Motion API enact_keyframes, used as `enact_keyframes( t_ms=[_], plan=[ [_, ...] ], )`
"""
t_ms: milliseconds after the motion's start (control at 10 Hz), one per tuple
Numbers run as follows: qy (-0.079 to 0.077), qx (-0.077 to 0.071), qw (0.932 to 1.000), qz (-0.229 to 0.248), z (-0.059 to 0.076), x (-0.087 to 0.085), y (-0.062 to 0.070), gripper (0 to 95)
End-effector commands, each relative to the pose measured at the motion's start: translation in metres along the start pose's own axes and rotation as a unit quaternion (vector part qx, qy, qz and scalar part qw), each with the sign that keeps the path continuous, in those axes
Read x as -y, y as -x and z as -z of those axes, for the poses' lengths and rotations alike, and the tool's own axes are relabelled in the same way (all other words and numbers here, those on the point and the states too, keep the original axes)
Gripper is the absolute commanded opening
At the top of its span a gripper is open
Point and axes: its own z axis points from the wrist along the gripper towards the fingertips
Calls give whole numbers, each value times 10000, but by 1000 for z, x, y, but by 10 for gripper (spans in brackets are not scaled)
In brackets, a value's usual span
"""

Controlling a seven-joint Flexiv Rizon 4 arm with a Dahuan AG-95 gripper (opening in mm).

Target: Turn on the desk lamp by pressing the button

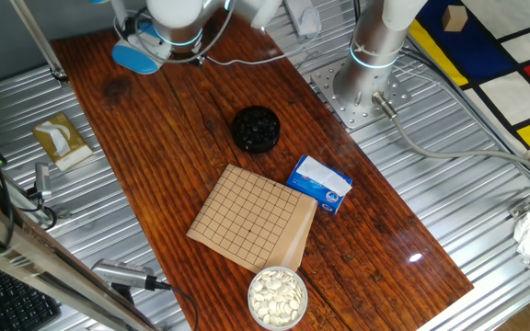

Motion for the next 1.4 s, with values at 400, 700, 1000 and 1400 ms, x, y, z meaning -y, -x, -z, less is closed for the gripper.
enact_keyframes(
  t_ms=[400, 700, 1000, 1400],
  plan=[
    [-286, -61, 9995, 89, -7, 3, -1, 0],
    [-291, -36, 9995, 96, -7, 5, 1, 0],
    [-290, -33, 9995, 74, -7, 7, 2, 0],
    [-277, -50, 9995, 128, -5, 18, 9, 0]
  ],
)
